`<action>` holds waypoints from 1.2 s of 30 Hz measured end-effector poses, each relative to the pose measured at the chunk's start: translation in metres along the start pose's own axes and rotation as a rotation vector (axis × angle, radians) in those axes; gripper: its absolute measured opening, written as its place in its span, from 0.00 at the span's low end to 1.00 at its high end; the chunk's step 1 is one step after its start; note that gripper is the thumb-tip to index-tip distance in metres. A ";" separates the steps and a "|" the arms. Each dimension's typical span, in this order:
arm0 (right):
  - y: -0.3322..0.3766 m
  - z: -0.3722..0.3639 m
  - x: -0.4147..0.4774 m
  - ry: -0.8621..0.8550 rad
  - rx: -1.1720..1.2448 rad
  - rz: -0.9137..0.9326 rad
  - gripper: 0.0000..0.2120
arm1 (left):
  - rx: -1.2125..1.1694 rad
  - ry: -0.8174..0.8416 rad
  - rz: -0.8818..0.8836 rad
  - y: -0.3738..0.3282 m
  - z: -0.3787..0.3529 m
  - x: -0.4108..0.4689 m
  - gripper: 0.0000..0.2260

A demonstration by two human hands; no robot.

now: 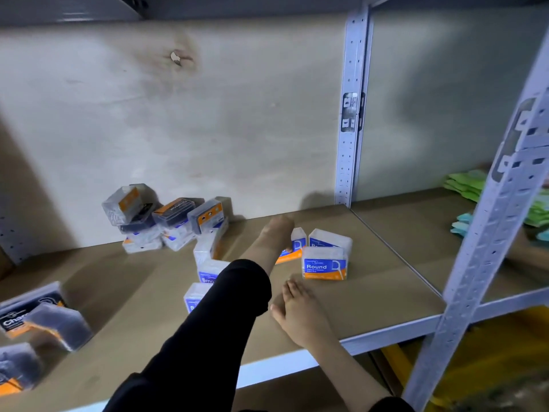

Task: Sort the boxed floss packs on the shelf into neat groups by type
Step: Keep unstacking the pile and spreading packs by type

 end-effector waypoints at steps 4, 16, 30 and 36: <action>0.000 -0.001 -0.001 0.044 0.062 0.074 0.50 | 0.007 0.013 -0.001 -0.004 -0.011 0.001 0.21; -0.003 0.002 -0.004 0.104 0.021 0.058 0.39 | -0.032 0.012 -0.005 0.001 -0.006 -0.002 0.20; -0.001 0.049 0.009 0.146 0.077 -0.046 0.13 | 0.003 -0.001 -0.081 0.045 0.048 -0.056 0.17; 0.020 0.093 0.015 0.149 0.088 -0.108 0.14 | -0.004 -0.022 -0.041 0.084 0.069 -0.097 0.17</action>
Point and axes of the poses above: each hand's wrist, its own x-axis towards the middle knuckle, its own z-axis out of the back of the hand, y = z × x, the point moved 1 cm from there along x, towards the middle knuckle, and after that the axes turned 8 degrees about -x, right-handed, at the moved point
